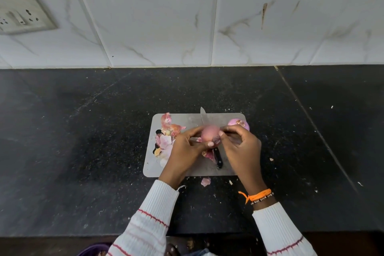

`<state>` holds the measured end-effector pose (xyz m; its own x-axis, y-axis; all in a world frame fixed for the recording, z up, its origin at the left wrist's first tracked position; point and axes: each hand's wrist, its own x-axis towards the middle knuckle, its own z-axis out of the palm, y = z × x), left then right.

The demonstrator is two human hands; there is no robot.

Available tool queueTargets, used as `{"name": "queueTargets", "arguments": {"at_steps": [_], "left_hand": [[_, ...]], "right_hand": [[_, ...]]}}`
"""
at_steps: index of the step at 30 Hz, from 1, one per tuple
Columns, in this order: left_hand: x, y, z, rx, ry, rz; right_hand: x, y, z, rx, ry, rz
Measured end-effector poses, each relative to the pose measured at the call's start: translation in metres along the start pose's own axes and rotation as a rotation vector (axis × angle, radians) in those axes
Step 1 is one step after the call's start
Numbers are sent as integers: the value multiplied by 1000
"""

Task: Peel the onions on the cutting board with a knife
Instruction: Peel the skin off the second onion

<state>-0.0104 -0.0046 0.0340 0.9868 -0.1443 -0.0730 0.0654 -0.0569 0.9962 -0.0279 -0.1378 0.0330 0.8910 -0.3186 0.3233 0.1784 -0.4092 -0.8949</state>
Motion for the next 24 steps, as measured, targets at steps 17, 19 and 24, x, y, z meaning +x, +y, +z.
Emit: {"name": "queueTargets", "arguments": {"at_steps": [17,19,24], "left_hand": [[-8,2,0,-20,8,-11],[-9,1,-1,-20,8,-21],[-13,1,-4,-3,-15,-8]], "right_hand": [[-2,-1,-4,-22,-9,-100],[-2,2,-4,-34,-16,-98],[-3,7,-2,-35,-53,-76]]}}
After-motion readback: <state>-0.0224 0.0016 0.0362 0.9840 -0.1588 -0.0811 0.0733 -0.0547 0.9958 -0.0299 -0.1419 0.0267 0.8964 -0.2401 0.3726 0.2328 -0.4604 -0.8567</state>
